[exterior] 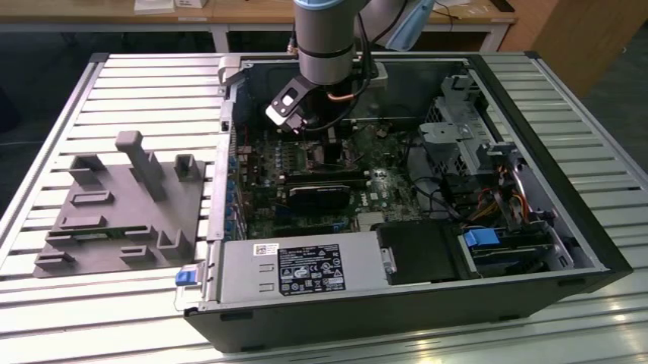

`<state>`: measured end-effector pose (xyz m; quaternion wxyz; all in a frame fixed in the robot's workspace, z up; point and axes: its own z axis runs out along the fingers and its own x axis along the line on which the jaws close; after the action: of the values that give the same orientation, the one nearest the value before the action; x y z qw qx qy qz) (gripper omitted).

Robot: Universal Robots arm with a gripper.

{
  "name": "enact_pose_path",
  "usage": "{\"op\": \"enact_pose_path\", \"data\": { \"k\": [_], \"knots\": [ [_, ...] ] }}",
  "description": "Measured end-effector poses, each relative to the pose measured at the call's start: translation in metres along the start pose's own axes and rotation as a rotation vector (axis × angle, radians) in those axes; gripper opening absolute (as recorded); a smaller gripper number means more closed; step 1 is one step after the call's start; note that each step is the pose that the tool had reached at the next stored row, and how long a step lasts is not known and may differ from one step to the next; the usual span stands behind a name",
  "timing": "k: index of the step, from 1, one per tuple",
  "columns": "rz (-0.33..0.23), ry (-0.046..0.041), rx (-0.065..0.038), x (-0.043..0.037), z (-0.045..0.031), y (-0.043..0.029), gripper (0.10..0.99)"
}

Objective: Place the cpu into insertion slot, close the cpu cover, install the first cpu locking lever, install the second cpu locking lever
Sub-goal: 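Place the cpu into insertion slot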

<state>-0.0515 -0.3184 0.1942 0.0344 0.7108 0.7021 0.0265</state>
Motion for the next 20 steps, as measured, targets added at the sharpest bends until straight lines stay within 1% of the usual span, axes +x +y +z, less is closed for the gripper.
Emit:
{"op": "enact_pose_path", "data": {
  "k": [16, 18, 19, 20],
  "knots": [
    [0.000, 0.0001, 0.000, 0.0000, -0.0002, 0.0002, 0.533],
    [0.000, 0.0002, 0.000, 0.0000, -0.0001, 0.0003, 0.545],
    [0.000, 0.0001, 0.000, 0.0000, -0.0002, 0.0003, 0.608],
    [0.000, 0.0001, 0.000, 0.0000, -0.0002, 0.0003, 0.608]
  ]
}}
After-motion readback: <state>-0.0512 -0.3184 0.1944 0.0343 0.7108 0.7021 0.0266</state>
